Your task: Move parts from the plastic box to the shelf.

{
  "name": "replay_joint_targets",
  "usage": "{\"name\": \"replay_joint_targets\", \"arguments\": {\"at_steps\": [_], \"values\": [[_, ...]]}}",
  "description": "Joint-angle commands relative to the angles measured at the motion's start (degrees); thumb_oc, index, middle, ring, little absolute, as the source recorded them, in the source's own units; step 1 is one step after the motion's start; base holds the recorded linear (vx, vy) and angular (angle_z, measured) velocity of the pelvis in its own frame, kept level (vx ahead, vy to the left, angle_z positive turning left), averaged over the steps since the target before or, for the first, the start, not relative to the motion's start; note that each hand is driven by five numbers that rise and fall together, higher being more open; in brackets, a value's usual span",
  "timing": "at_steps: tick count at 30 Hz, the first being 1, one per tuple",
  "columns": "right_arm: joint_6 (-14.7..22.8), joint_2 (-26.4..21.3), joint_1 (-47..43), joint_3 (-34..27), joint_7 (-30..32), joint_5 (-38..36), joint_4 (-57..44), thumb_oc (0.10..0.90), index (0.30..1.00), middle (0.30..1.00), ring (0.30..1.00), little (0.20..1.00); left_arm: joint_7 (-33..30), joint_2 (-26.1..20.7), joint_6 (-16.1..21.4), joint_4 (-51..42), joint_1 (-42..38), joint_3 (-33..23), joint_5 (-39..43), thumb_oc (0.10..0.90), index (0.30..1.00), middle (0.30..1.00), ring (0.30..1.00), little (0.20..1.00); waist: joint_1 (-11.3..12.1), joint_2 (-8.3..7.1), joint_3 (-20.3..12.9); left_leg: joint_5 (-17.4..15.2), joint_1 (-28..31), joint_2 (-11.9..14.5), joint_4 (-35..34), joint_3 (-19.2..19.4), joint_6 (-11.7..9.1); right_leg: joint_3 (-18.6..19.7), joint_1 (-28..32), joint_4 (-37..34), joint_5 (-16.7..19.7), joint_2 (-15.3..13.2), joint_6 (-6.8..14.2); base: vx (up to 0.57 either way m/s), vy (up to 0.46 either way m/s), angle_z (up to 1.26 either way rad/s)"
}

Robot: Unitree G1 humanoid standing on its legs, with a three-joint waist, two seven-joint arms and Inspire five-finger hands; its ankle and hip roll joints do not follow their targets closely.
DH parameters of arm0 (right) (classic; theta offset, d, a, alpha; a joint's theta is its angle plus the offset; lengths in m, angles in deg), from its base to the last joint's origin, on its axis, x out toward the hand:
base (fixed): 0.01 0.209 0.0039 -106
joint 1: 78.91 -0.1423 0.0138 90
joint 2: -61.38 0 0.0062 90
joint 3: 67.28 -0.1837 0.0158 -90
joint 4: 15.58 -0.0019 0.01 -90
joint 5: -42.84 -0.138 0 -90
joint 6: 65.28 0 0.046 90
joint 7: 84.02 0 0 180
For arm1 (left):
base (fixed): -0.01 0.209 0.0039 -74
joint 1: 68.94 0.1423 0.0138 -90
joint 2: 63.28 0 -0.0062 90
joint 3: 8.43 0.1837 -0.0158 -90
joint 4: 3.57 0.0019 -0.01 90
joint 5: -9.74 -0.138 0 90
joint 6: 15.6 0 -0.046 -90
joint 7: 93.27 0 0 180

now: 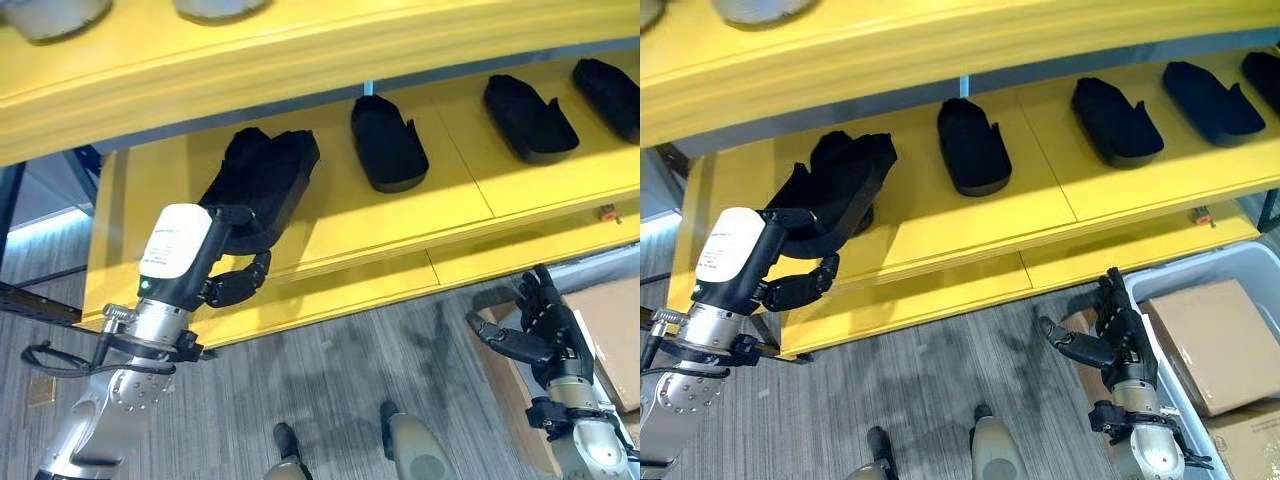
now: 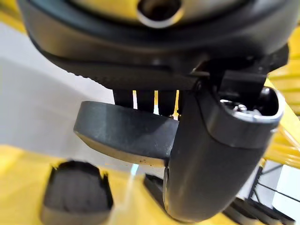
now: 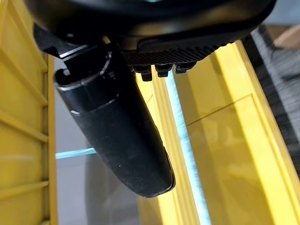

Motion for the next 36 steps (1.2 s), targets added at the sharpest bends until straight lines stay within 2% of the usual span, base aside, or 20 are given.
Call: {"name": "replay_joint_targets", "arguments": {"at_steps": [1,4,10,17,26,36], "values": [[6.2,-3.1,-1.1,-3.4,0.5,-0.2,-5.2,0.900,1.000,1.000,1.000,1.000,-7.8,-2.2,3.3,-6.5,-4.6,-6.7,0.4,0.400,0.300,0.300,0.300,0.300,-2.1,-1.13,-5.9,-2.4,-2.2,4.3,6.6,0.2,-1.0,2.5,9.4,-10.7,2.1,-2.3,1.9,0.09,0.248,-0.25],[5.7,-2.9,-1.8,-3.4,0.7,0.5,-4.8,0.900,1.000,1.000,1.000,1.000,-8.1,-2.7,3.3,-6.8,-4.1,-7.6,-0.1,0.400,0.300,0.300,0.300,0.300,-1.9,-1.75,-6.6,-4.9,-1.3,2.9,7.6,1.4,-0.4,3.7,10.8,-13.4,3.9,-4.2,3.3,0.06,0.219,-0.24],[5.1,-1.8,-3.1,-2.6,0.5,1.0,-4.3,0.900,1.000,1.000,1.000,1.000,-8.5,-3.1,2.9,-7.2,-3.5,-9.5,0.0,0.400,0.300,0.300,0.300,0.300,-1.2,-3.91,-8.7,-7.3,0.2,0.7,7.2,2.8,1.4,5.2,11.4,-16.7,6.8,-6.3,5.2,0.03,0.149,-0.19],[4.2,-1.0,-3.6,-2.5,0.2,1.0,-3.7,0.900,1.000,1.000,1.000,1.000,-8.6,-3.9,2.3,-6.1,-0.8,-12.4,-0.8,0.400,0.300,0.300,0.300,0.300,0.4,-5.93,-10.7,-7.7,1.2,-0.6,5.8,3.5,2.4,5.2,11.9,-19.5,9.0,-7.6,6.5,0.02,0.068,-0.01],[3.9,-0.8,-3.4,-3.2,0.4,1.3,-3.0,0.900,1.000,1.000,1.000,1.000,-8.5,-4.2,0.7,-1.8,4.3,-15.1,-2.5,0.400,0.300,0.300,0.300,0.300,2.1,-7.07,-11.5,-7.4,1.1,-1.1,4.7,2.2,2.6,3.3,13.2,-20.8,9.4,-8.1,6.7,0.00,0.000,0.04],[3.6,-0.8,-3.6,-3.2,0.4,1.6,-2.4,0.900,1.000,1.000,1.000,1.000,-8.9,-3.2,-0.7,2.5,5.8,-15.1,-6.0,0.400,0.300,0.300,0.300,0.300,3.0,-7.15,-11.9,-6.2,0.7,-0.9,3.1,0.8,2.3,1.5,13.9,-21.6,9.4,-7.8,6.4,0.00,-0.012,0.14]]}}
